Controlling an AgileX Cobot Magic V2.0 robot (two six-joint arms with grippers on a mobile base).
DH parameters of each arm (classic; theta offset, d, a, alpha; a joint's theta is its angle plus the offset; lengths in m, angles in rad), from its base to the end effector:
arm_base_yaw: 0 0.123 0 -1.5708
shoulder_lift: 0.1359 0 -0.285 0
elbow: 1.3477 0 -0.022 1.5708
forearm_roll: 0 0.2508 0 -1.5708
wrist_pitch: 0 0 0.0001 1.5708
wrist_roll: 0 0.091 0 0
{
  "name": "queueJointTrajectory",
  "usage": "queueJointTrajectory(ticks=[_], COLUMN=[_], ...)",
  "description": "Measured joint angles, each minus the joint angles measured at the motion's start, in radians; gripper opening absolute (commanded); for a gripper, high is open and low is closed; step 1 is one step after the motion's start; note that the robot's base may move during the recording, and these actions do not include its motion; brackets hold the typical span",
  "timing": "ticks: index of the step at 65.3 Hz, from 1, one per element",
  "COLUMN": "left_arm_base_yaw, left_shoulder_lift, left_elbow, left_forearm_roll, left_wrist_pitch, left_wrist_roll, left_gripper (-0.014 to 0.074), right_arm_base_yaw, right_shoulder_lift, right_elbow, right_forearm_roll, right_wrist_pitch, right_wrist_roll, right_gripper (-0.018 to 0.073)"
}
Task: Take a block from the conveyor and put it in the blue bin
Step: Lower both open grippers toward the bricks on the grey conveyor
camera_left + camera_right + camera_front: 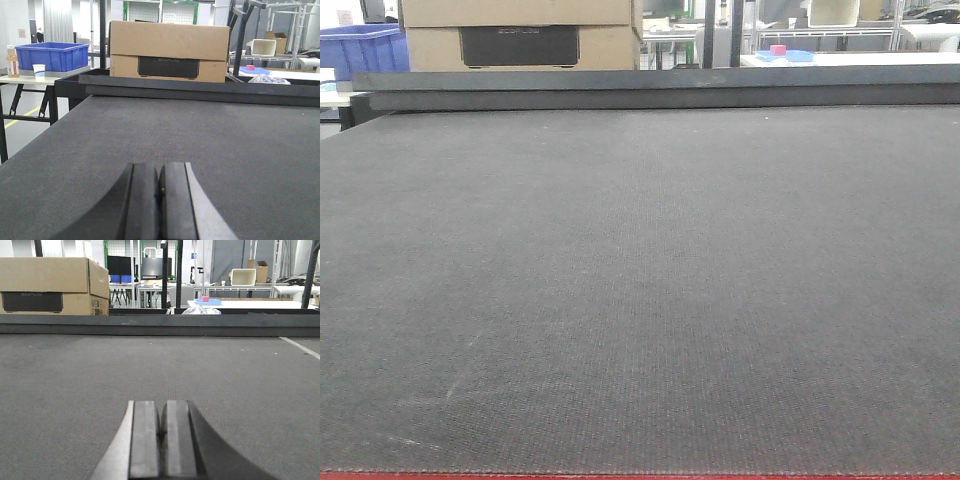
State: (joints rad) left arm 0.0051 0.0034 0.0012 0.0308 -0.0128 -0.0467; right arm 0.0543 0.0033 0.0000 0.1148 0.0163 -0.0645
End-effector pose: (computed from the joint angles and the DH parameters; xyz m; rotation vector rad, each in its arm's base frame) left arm 0.0565 0.0003 0.2138 -0.0152 1.4753 -0.0091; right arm 0.0565 0.0033 0.2115 -0.0045 1.5037 0.0855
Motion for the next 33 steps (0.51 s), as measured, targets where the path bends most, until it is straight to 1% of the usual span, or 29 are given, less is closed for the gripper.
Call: queueJointTrajectory(ticks=[33], left_arm_base_yaw=[0.000], left_shoulder_lift=[0.000], left_elbow=[0.000], left_forearm_roll=[0.000], left_wrist_pitch=[0.000], left_wrist_roll=[0.000], left_gripper=[-0.0111], right_arm_base_yaw=[0.000], right_shoulder_lift=[0.000], right_elbow=[0.000], right_forearm_roll=[0.000], right_wrist_pitch=[0.000], right_wrist_roll=[0.000], right_gripper=[-0.0160])
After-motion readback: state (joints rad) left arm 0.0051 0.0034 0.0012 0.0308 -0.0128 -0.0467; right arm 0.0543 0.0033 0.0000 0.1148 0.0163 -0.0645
